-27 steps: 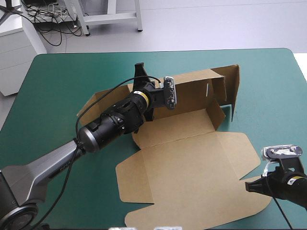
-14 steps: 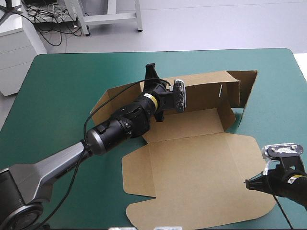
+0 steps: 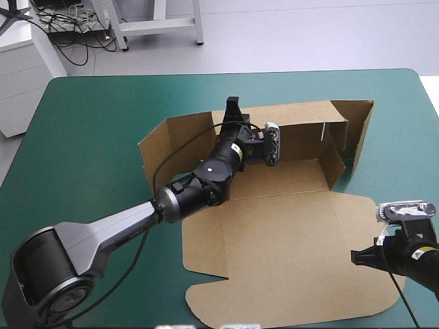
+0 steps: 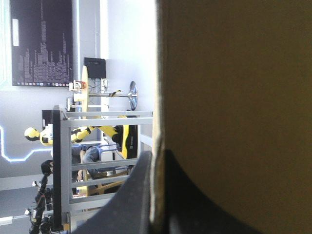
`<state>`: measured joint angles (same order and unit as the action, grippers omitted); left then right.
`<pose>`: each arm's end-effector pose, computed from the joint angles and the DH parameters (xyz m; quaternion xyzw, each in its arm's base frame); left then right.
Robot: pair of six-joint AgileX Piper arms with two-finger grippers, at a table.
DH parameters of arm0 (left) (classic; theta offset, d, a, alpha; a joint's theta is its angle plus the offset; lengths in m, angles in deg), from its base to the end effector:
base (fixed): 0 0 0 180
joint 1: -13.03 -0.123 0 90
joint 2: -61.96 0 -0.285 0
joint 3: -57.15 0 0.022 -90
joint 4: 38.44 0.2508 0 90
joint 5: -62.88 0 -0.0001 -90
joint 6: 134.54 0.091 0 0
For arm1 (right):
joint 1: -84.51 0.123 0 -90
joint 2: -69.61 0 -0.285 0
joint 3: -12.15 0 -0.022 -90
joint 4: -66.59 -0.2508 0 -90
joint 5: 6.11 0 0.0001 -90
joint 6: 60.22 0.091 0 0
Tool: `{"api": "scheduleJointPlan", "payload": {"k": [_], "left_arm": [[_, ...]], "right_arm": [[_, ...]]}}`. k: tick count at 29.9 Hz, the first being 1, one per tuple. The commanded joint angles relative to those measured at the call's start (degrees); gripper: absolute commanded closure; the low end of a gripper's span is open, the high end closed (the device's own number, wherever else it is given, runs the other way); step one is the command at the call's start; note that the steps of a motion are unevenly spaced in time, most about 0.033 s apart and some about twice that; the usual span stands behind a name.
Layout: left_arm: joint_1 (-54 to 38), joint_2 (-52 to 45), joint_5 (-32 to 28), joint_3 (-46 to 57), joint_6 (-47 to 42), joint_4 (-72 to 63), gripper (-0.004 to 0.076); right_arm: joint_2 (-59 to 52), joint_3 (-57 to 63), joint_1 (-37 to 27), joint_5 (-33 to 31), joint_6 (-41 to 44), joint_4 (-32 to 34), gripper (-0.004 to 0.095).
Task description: Fold the box
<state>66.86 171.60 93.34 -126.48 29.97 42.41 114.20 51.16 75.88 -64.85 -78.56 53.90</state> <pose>0.2825 -0.3091 0.3147 0.6073 0.5373 0.2611 0.5237 0.1006 0.0020 0.3027 -0.0559 0.9393 0.0301 0.3371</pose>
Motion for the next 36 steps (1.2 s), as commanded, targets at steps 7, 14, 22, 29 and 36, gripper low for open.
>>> {"api": "scheduleJointPlan", "payload": {"k": [7,14,22,29,36], "left_arm": [[2.89,-2.78,5.87,6.76,-19.63,22.26,0.0734],[3.91,-2.78,6.46,8.02,-21.10,22.37,0.0734],[4.69,-2.78,6.74,8.02,-21.10,22.37,0.0734],[4.69,-2.78,7.07,8.02,-21.72,22.37,0.0734],[4.69,-2.78,6.96,8.02,-21.72,22.37,0.0734]], "right_arm": [[-0.01,-1.38,-0.36,5.08,-0.37,-2.42,0.0922],[-0.01,-1.38,-0.36,7.34,-0.27,-2.71,0.0918],[-0.01,-1.38,-0.36,7.23,3.62,-5.16,0.0588],[-0.01,0.21,-0.36,7.09,3.29,-11.48,0.0452],[-0.01,4.83,-0.36,11.50,3.09,-12.77,0.0354]]}}
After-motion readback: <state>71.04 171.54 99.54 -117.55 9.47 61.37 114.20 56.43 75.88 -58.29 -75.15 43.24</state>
